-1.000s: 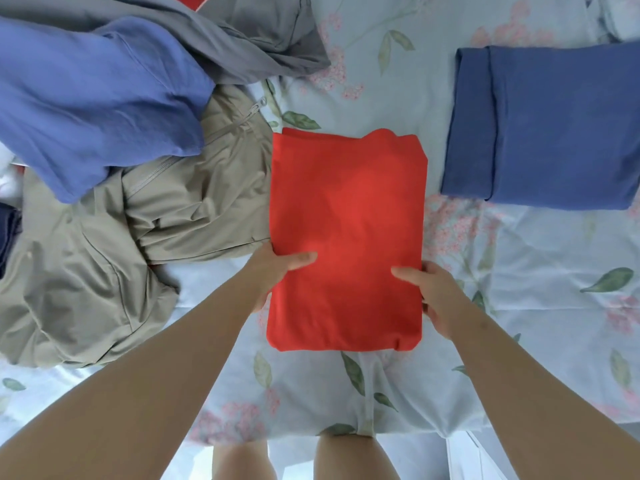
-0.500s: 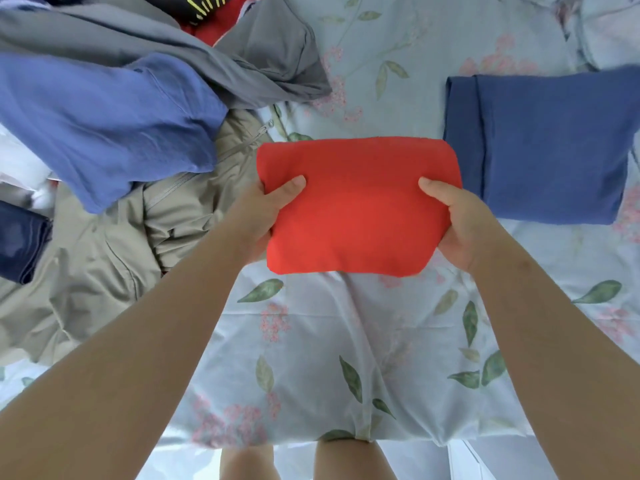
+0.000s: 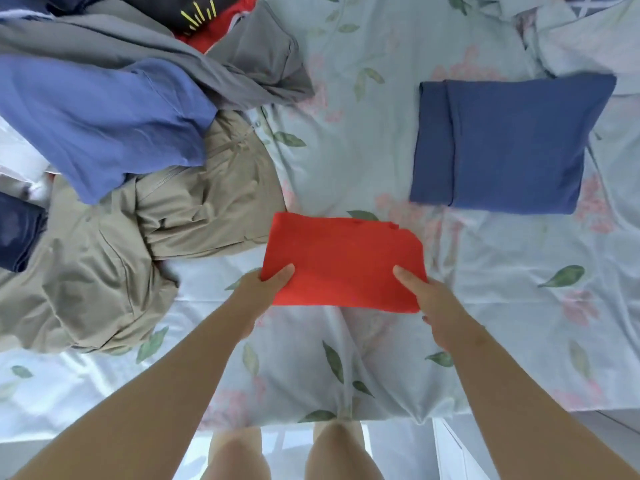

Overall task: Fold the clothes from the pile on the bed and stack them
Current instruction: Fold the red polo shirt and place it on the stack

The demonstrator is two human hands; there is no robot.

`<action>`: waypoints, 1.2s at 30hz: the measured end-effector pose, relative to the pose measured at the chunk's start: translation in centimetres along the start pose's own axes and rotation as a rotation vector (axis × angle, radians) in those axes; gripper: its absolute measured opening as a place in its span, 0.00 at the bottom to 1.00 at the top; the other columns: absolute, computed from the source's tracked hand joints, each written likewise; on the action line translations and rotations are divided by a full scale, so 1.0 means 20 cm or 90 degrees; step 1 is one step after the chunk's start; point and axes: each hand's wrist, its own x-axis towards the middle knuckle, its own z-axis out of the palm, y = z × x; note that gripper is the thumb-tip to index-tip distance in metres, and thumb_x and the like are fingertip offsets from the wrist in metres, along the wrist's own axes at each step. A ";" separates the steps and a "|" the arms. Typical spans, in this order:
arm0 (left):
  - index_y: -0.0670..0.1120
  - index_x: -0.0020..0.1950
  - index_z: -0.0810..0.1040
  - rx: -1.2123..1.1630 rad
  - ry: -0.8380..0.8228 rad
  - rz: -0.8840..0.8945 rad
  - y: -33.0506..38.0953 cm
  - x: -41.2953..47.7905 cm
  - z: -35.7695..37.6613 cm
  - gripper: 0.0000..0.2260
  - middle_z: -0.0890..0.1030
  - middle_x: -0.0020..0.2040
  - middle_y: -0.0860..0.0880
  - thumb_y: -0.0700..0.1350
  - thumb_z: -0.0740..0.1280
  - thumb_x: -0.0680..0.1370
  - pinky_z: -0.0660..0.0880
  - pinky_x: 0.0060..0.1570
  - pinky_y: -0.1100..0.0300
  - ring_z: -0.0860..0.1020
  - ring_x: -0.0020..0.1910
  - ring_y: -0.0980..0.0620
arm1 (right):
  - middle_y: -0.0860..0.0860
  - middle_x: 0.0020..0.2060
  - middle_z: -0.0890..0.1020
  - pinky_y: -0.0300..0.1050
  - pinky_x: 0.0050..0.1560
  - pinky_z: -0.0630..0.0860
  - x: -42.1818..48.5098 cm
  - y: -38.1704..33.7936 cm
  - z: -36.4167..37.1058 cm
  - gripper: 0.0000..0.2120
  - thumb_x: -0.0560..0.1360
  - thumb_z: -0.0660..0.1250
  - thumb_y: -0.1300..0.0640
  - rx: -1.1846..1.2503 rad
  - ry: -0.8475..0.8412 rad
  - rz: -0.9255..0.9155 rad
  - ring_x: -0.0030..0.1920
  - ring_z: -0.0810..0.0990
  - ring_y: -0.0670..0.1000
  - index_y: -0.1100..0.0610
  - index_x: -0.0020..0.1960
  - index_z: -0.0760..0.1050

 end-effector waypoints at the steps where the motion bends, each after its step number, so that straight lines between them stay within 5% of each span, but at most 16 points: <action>1: 0.44 0.63 0.74 0.028 0.026 -0.015 -0.07 0.02 0.01 0.16 0.80 0.54 0.47 0.49 0.65 0.78 0.70 0.45 0.60 0.76 0.46 0.53 | 0.47 0.50 0.77 0.32 0.35 0.63 0.01 0.07 0.00 0.21 0.76 0.67 0.51 -0.020 0.008 0.032 0.39 0.72 0.40 0.55 0.67 0.70; 6: 0.42 0.65 0.71 0.010 0.069 -0.017 -0.14 0.11 0.04 0.19 0.79 0.58 0.45 0.47 0.69 0.76 0.71 0.49 0.57 0.77 0.51 0.48 | 0.50 0.53 0.76 0.38 0.42 0.69 0.09 0.16 0.05 0.23 0.75 0.68 0.54 -0.024 0.032 0.079 0.49 0.74 0.50 0.59 0.67 0.69; 8: 0.45 0.62 0.72 0.033 0.104 0.041 -0.09 0.14 0.06 0.19 0.78 0.54 0.48 0.50 0.70 0.75 0.72 0.49 0.56 0.77 0.51 0.48 | 0.50 0.52 0.78 0.43 0.50 0.72 0.13 0.15 0.06 0.22 0.74 0.69 0.53 -0.017 0.064 0.038 0.51 0.75 0.52 0.58 0.65 0.70; 13: 0.48 0.49 0.72 0.165 0.235 0.172 -0.02 0.21 0.11 0.05 0.76 0.42 0.53 0.49 0.65 0.78 0.70 0.49 0.55 0.75 0.48 0.47 | 0.45 0.47 0.78 0.39 0.47 0.72 0.17 0.15 0.09 0.10 0.76 0.68 0.53 0.003 0.155 -0.129 0.48 0.77 0.46 0.51 0.56 0.72; 17: 0.43 0.64 0.68 0.188 0.265 0.043 -0.06 0.26 0.13 0.24 0.71 0.62 0.43 0.55 0.67 0.75 0.68 0.62 0.44 0.69 0.63 0.41 | 0.50 0.55 0.74 0.45 0.53 0.70 0.24 0.19 0.13 0.22 0.74 0.69 0.49 -0.022 0.228 -0.056 0.53 0.74 0.51 0.56 0.63 0.68; 20: 0.43 0.70 0.60 0.182 0.227 0.007 -0.03 0.26 0.15 0.37 0.66 0.66 0.44 0.59 0.72 0.70 0.66 0.64 0.46 0.67 0.66 0.42 | 0.50 0.57 0.71 0.46 0.54 0.70 0.28 0.17 0.14 0.32 0.70 0.72 0.45 -0.010 0.220 -0.019 0.55 0.73 0.52 0.58 0.66 0.64; 22: 0.42 0.70 0.59 0.183 0.216 -0.012 0.00 0.27 0.16 0.39 0.66 0.67 0.43 0.58 0.73 0.69 0.67 0.60 0.49 0.69 0.65 0.42 | 0.50 0.56 0.73 0.45 0.53 0.68 0.28 0.14 0.12 0.29 0.72 0.70 0.45 -0.011 0.185 -0.008 0.53 0.73 0.51 0.58 0.66 0.66; 27: 0.42 0.62 0.68 0.136 0.226 0.032 0.15 0.24 0.19 0.29 0.75 0.54 0.48 0.55 0.74 0.70 0.71 0.54 0.53 0.75 0.57 0.44 | 0.48 0.49 0.77 0.46 0.53 0.71 0.25 -0.04 0.06 0.18 0.75 0.67 0.49 -0.028 0.167 -0.075 0.51 0.76 0.51 0.55 0.61 0.73; 33: 0.45 0.58 0.68 0.088 0.188 0.194 0.54 0.23 0.50 0.21 0.72 0.46 0.54 0.54 0.70 0.74 0.68 0.48 0.59 0.73 0.49 0.50 | 0.45 0.43 0.79 0.46 0.53 0.73 0.28 -0.37 -0.24 0.09 0.74 0.69 0.50 -0.016 0.289 -0.206 0.50 0.78 0.51 0.51 0.51 0.74; 36: 0.46 0.57 0.67 0.063 0.149 0.251 0.74 0.27 0.74 0.17 0.73 0.48 0.53 0.52 0.68 0.75 0.68 0.47 0.59 0.74 0.47 0.49 | 0.49 0.45 0.79 0.46 0.52 0.73 0.35 -0.56 -0.46 0.12 0.73 0.70 0.48 -0.049 0.380 -0.262 0.49 0.77 0.52 0.55 0.50 0.76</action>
